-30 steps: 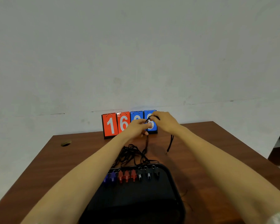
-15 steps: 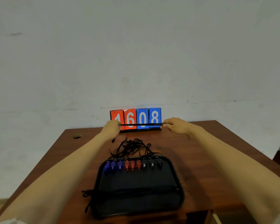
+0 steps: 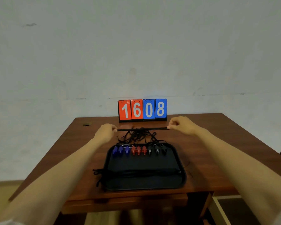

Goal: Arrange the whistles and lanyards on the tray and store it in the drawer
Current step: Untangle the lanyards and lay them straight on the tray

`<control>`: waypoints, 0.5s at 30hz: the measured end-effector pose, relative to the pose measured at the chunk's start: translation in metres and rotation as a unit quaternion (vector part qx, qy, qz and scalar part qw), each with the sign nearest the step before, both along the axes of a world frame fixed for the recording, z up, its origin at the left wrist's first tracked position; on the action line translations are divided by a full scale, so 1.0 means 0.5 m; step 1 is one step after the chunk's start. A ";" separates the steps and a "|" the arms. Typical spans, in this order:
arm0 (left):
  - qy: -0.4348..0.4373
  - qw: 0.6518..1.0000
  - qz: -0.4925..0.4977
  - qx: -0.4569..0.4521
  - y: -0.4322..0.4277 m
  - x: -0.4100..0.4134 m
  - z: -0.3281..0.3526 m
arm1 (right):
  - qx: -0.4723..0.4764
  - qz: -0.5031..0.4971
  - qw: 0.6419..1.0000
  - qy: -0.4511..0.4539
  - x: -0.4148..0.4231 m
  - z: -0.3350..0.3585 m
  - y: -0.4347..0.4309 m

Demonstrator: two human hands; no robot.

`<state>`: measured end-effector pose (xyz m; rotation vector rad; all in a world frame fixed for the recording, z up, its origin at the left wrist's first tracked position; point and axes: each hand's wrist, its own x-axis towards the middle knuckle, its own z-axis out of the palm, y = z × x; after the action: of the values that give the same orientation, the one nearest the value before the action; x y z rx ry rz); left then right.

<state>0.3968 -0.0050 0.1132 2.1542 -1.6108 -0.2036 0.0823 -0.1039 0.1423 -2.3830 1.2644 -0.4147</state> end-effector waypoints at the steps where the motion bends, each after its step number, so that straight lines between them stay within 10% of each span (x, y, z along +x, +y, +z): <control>1: 0.004 1.000 0.001 0.008 0.008 0.006 -0.009 | -0.001 -0.009 1.000 -0.004 -0.003 -0.009 0.005; 15: 0.050 0.995 0.056 0.066 0.075 0.040 -0.119 | 0.095 -0.103 0.990 -0.029 -0.009 -0.107 0.041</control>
<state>0.4168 0.0325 0.0537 2.2869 -1.4516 -0.3866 0.0779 -0.0834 0.0888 -2.0774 1.4603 -0.4011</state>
